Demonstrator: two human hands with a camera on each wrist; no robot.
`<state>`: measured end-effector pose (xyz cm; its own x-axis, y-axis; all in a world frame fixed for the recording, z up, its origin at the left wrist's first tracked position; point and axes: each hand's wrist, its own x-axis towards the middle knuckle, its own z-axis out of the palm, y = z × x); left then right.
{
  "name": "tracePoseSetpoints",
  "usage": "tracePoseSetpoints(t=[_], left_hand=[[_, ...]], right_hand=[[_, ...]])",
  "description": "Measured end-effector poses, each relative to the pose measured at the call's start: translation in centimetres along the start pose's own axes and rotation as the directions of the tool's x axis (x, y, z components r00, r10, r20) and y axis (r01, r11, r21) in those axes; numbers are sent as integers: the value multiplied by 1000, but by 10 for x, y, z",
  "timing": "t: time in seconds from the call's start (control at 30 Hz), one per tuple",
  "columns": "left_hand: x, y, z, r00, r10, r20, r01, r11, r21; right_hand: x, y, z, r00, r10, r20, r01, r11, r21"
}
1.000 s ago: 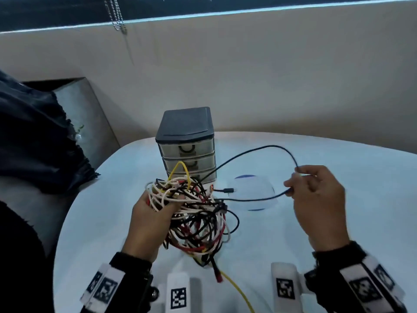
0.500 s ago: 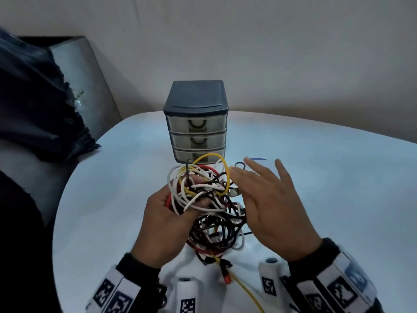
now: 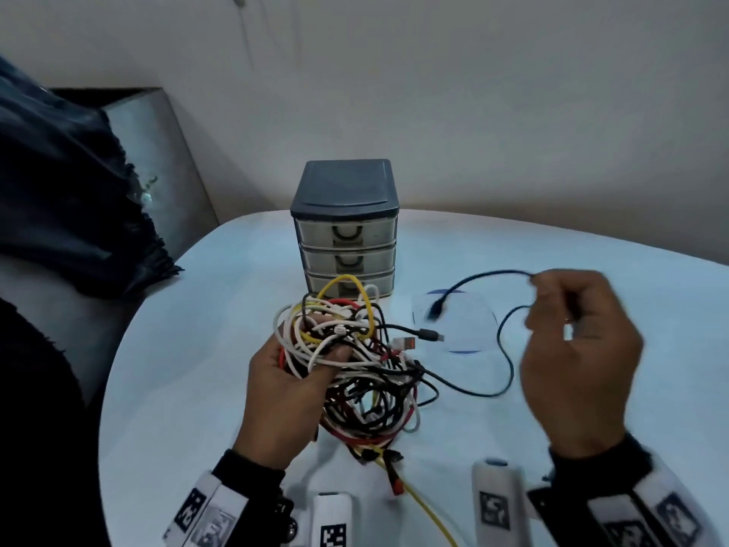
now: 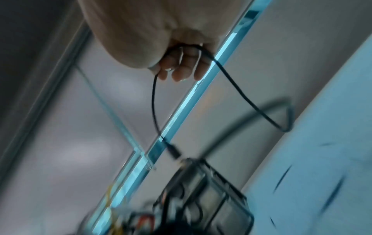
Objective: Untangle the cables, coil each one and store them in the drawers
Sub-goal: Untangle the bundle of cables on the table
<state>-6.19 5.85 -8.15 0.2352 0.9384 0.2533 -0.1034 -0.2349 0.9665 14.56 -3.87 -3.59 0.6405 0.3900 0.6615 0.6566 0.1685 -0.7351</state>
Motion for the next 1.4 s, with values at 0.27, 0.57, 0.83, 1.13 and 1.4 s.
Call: tracePoseSetpoints(t=[0.27, 0.57, 0.83, 1.13, 1.4], left_hand=[[7, 0, -18, 997, -73, -34, 64, 971, -232], [6, 1, -9, 997, -71, -41, 57, 962, -266], [11, -5, -17, 981, -126, -150, 78, 954, -291], [7, -4, -9, 991, -80, -103, 51, 965, -256], [2, -4, -4, 996, -68, -66, 52, 975, -217]], right_hand=[[21, 52, -19, 928, 369, 49, -350, 909, -228], [-10, 9, 3, 864, 78, 498, 49, 971, -236], [-2, 4, -4, 767, 149, 624, -218, 975, 35], [-12, 1, 7, 818, 49, 573, -79, 996, 29], [-20, -8, 12, 783, 41, 620, 34, 994, -108]])
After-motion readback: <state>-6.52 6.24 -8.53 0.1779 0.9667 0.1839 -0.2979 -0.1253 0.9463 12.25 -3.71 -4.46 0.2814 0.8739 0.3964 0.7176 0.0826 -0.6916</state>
